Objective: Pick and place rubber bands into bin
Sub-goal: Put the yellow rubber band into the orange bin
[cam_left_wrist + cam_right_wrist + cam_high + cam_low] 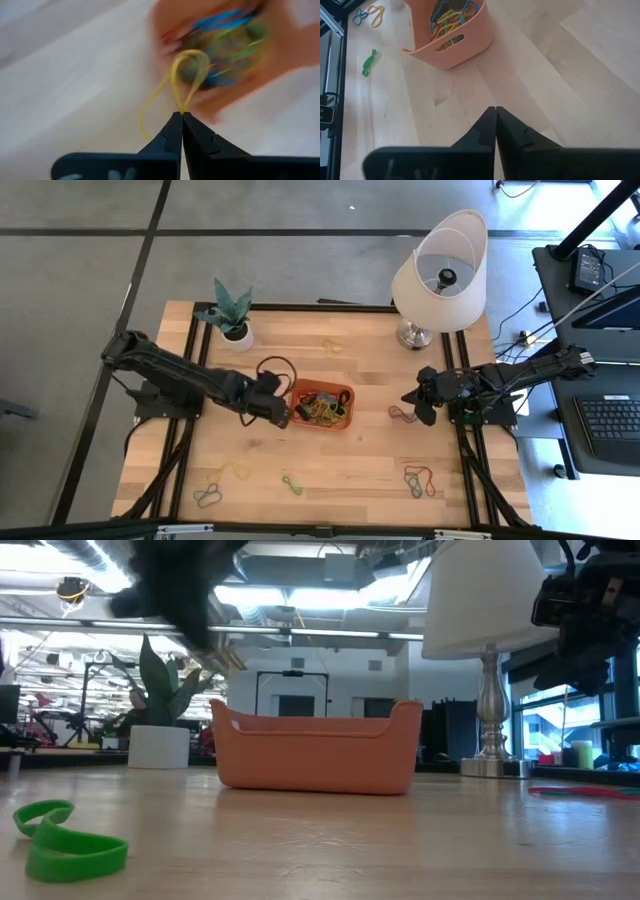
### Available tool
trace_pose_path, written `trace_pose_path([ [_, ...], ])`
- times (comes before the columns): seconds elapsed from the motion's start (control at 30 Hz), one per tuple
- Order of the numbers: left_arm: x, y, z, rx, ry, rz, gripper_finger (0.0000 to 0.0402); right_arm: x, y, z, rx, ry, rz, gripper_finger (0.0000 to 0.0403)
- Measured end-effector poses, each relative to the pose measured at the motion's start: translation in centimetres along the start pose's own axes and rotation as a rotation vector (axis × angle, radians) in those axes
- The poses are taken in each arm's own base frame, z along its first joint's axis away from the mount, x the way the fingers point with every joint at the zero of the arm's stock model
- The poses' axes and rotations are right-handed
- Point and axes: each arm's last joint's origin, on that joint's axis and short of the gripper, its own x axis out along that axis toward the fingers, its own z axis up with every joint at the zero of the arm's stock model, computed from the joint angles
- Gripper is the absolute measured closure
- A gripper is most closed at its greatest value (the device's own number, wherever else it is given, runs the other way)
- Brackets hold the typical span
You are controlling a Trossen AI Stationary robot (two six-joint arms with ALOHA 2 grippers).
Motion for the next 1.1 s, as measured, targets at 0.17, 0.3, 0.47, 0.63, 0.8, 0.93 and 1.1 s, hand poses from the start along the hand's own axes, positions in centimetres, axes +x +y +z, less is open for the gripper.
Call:
trace_pose_path([
  [0.17, -0.1, -2.8, 2.2, 0.066, -0.122, -0.176, 0.0400, 0.0, 0.0, 0.0, -0.013, -0.004, 0.004, 0.0395],
  [0.3, 1.2, -4.0, 3.5, 0.119, -0.142, -0.178, 0.0400, 0.0, 0.1, 0.1, -0.020, -0.015, 0.012, 0.0395],
  [0.47, 4.6, -4.4, 4.6, 0.114, -0.032, -0.131, 0.0400, 0.0, 0.1, 0.2, -0.019, -0.016, 0.013, 0.0387],
  [0.63, 8.2, -4.4, 4.7, 0.077, 0.032, -0.054, 0.0400, 0.0, 0.2, 0.2, -0.018, -0.020, 0.016, 0.0388],
  [0.8, 10.3, -4.3, 4.5, 0.042, 0.121, -0.042, 0.0394, 0.0, 0.2, 0.2, -0.009, -0.021, 0.017, 0.0395],
  [0.93, 10.6, -4.2, 4.5, 0.036, 0.144, -0.045, 0.0367, 0.0, 0.2, 0.2, 0.004, -0.021, 0.018, 0.0393],
  [1.1, 10.4, -4.3, 4.6, 0.021, 0.136, -0.048, 0.0321, 0.0, 0.2, 0.2, 0.008, -0.021, 0.017, 0.0385],
])
